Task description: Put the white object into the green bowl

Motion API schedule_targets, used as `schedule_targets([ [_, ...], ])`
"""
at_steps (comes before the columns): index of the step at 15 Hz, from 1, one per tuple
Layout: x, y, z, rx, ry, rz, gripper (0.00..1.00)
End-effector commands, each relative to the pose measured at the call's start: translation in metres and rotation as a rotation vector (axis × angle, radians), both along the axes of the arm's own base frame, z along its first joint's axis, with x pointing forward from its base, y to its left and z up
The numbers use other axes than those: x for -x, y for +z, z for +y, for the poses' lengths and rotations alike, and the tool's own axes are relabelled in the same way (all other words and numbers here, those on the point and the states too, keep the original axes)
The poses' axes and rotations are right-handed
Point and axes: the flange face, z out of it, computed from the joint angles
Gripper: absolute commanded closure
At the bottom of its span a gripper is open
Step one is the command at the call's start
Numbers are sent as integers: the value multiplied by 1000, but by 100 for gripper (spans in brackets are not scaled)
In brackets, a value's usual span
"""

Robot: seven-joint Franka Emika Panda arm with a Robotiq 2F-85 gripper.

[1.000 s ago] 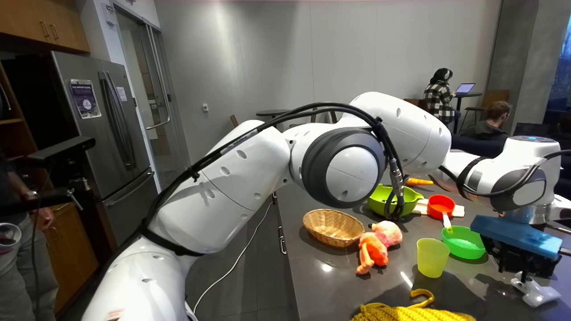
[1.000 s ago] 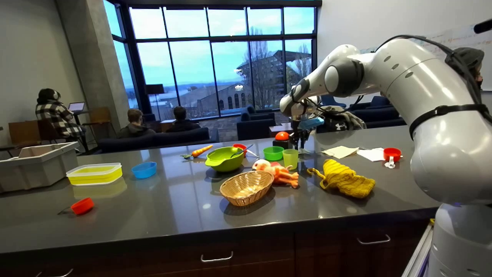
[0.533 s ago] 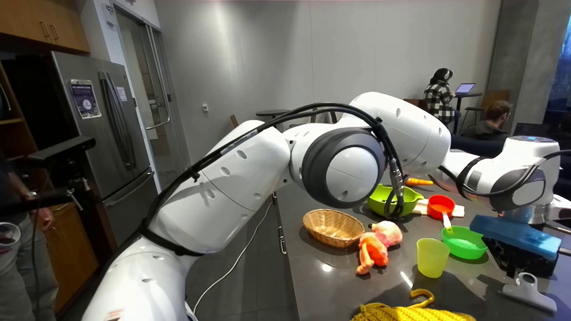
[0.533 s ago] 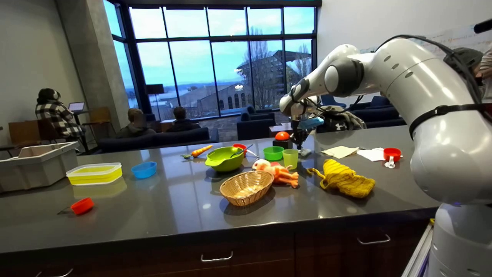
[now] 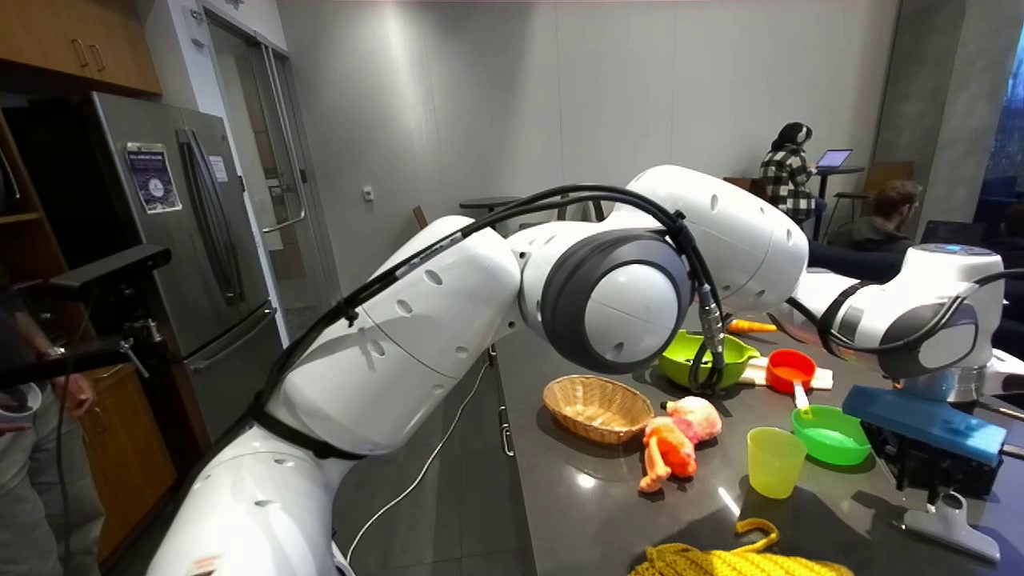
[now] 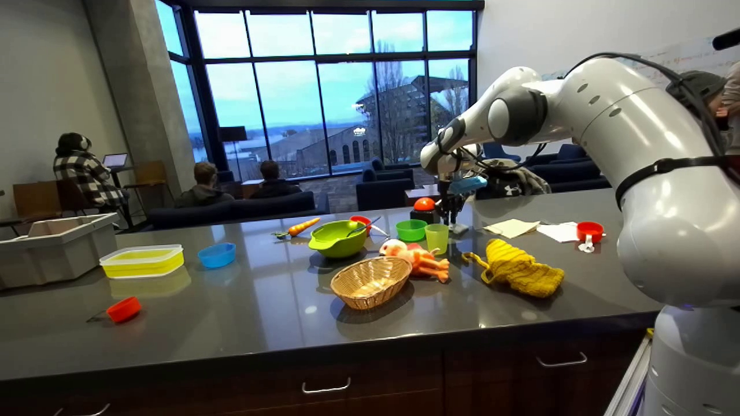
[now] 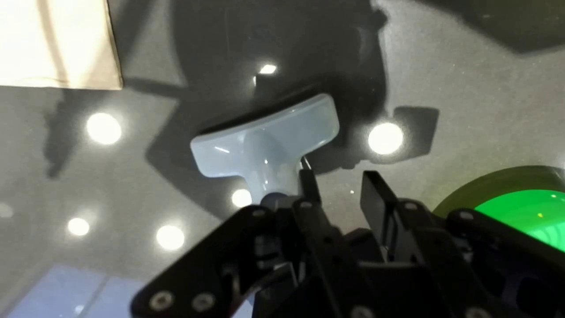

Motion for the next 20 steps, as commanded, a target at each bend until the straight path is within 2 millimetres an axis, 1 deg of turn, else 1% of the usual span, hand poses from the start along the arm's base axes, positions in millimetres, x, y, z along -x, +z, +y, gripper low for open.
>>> schedule_targets([
  [1, -1, 7, 1, 11, -4, -11, 36],
  [4, -1, 7, 0, 21, -4, -10, 16],
  [5, -1, 7, 0, 23, -6, -11, 8],
  [6, -1, 7, 0, 24, -8, -12, 2],
  [7, -1, 7, -1, 27, -12, -9, 0],
  [11, 0, 8, -1, 23, -19, -1, 0],
  [12, 22, 1, -31, 29, -31, -2, 0],
  [13, 28, -2, -39, 33, -41, 5, 0],
  [16, 43, -4, -61, 40, -70, 20, 0],
  [17, 49, -11, -70, 41, -77, 20, 0],
  [19, 57, -12, -80, 41, -85, 19, 0],
  [20, 59, -10, -83, 39, -83, 9, 0],
])
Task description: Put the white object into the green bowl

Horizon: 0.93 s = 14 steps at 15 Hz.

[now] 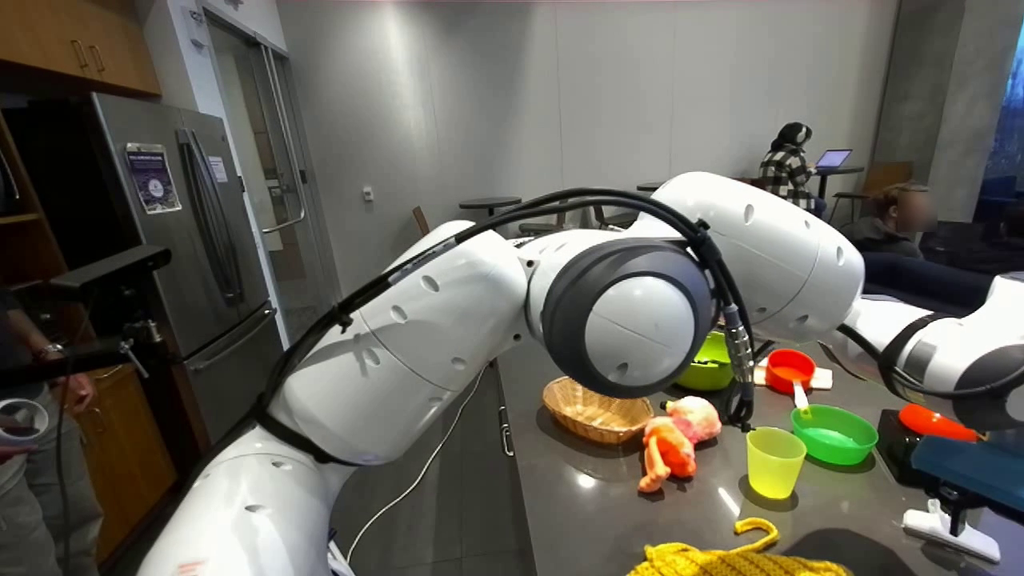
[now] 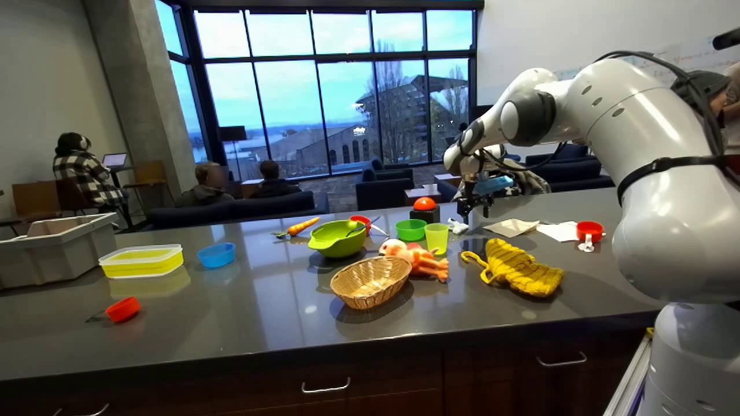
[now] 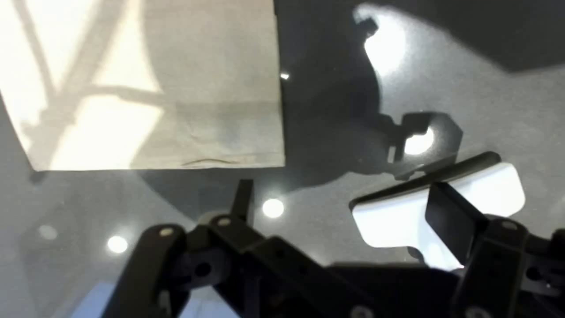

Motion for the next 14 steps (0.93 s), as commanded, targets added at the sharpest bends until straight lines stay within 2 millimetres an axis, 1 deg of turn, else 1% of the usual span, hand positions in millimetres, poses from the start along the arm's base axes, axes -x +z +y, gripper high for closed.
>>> schedule_targets([
  [1, 4, 0, -7, 16, 22, -30, 0],
  [4, 0, 2, -14, 89, 94, -133, 0],
  [5, 0, 2, -12, 66, 50, -83, 0],
  [9, -1, -1, -14, 93, 76, -114, 0],
  [10, 3, -1, -13, 91, 85, -110, 0],
  [14, 6, -7, -12, 92, 109, -103, 0],
])
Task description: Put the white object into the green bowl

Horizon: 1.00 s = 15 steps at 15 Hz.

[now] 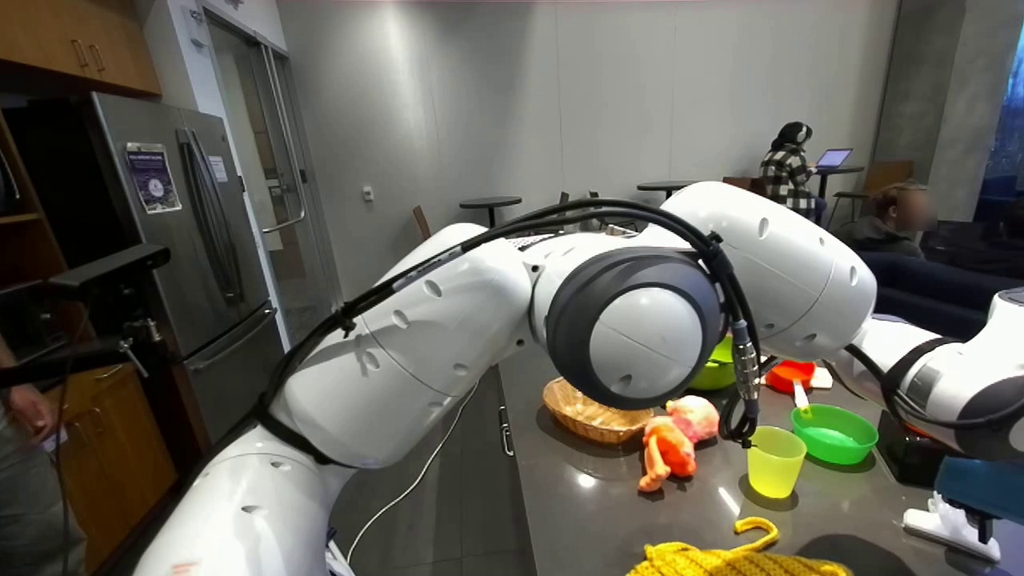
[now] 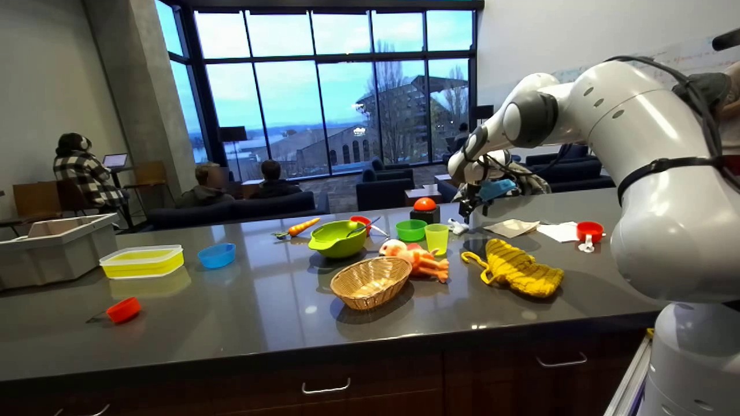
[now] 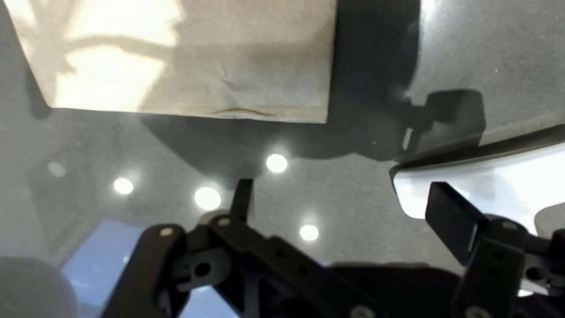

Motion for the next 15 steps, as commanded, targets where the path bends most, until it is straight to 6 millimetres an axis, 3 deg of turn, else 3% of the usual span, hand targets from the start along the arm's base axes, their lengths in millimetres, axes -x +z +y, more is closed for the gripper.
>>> schedule_targets([
  [1, 8, -1, 0, 7, 41, 1, 0],
  [4, 16, 3, -2, 18, 70, -24, 0],
  [9, 36, 44, 5, 81, 135, -89, 0],
  [15, 46, 93, 31, 62, 233, -109, 0],
])
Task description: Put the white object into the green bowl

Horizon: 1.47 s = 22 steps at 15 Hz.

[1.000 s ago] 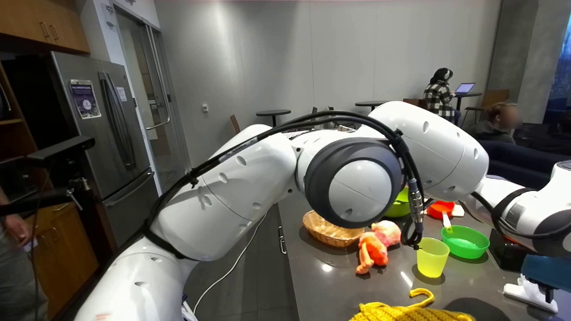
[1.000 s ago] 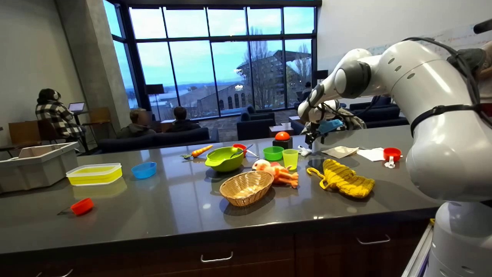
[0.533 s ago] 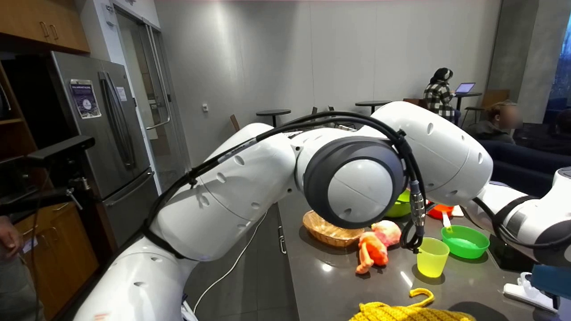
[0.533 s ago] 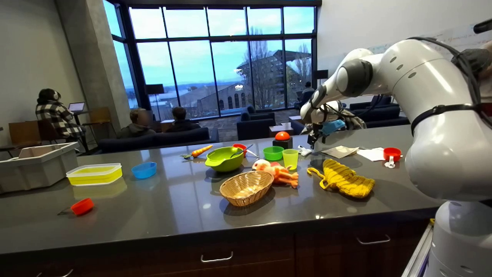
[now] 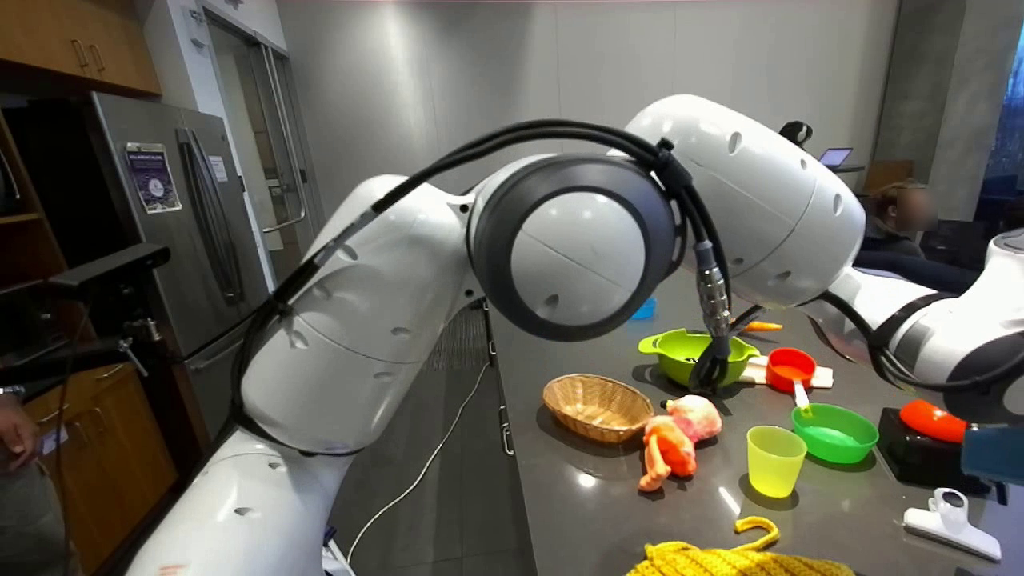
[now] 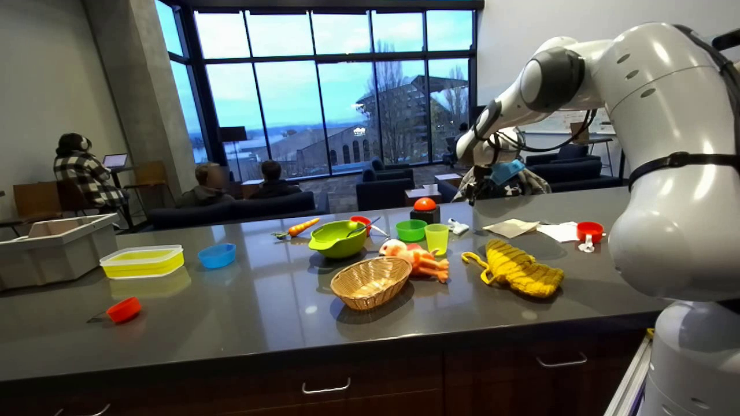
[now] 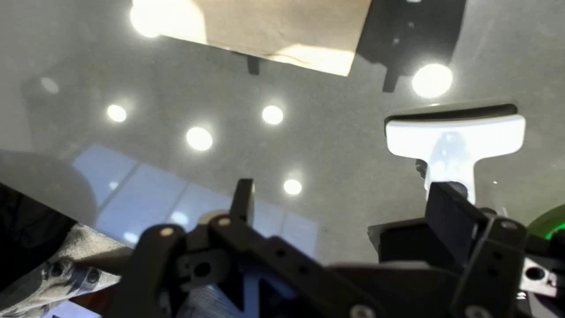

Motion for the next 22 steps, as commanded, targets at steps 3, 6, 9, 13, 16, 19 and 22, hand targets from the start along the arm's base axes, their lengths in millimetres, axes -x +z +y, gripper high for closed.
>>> schedule_targets([
  [3, -4, 20, 27, -33, 125, -41, 0],
  [6, -18, 4, 31, -70, 162, -43, 0],
  [9, -25, -13, 33, -98, 172, -36, 0],
  [13, -30, -29, 31, -114, 175, -25, 0],
  [16, -34, -35, 31, -119, 179, -20, 0],
  [19, -41, -36, 31, -125, 185, -18, 0],
  [22, -48, -39, 31, -134, 191, -9, 0],
])
